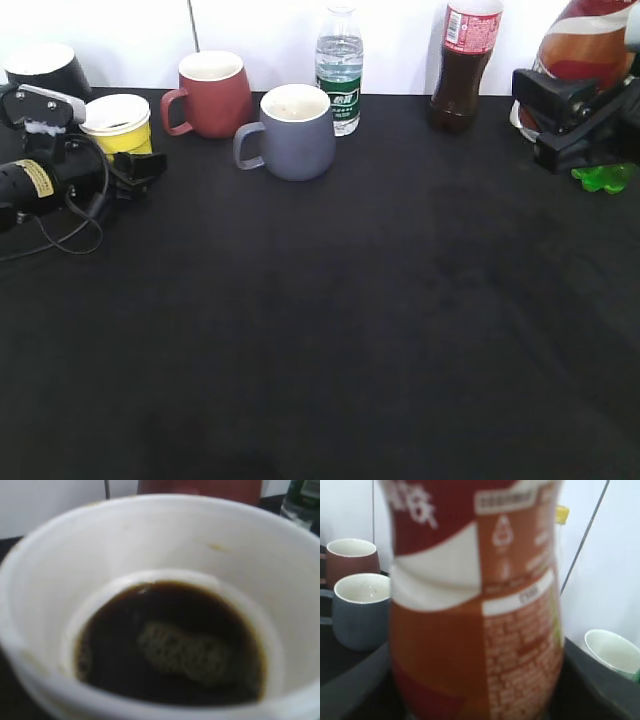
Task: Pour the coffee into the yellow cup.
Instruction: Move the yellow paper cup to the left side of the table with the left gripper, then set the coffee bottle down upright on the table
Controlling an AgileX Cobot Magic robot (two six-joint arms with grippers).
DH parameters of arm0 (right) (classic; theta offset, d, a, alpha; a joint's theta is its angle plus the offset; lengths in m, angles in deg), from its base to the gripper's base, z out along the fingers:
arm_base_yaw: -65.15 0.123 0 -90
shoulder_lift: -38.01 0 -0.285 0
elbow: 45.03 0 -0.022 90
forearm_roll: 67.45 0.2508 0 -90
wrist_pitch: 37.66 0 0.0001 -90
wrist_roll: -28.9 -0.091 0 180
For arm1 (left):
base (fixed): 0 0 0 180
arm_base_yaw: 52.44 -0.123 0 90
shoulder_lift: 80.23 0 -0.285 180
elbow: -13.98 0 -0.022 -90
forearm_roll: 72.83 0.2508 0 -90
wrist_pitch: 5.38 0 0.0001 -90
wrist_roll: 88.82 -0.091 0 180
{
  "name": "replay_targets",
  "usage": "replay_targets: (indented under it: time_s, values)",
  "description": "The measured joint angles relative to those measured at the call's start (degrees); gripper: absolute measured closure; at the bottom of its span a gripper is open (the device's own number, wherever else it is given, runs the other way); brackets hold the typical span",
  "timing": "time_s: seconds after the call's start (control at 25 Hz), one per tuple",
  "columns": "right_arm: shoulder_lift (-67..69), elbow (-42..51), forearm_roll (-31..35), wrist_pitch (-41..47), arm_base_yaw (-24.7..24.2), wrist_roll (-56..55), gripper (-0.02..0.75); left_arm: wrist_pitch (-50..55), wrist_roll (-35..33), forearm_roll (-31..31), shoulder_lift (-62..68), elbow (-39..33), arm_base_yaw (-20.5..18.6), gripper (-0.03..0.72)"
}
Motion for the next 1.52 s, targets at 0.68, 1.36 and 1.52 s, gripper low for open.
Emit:
replay_targets:
  time_s: [0.68, 1.36, 1.52]
  values:
    - [19.1, -2.2, 8.7, -14.1, 0.0, -0.1, 0.202, 4.9, 0.1, -0.8, -15.4, -15.7, 0.0, 0.092]
    - [47.0, -24.0, 12.5, -11.0, 0.0, -3.9, 0.163, 2.9, 0.2, -0.2, -30.5, -20.3, 0.1, 0.102]
    - [43.4, -23.5, 13.9, -6.1, 0.0, -4.1, 0.15, 3.0, 0.2, -0.1, -31.4, -20.3, 0.1, 0.103]
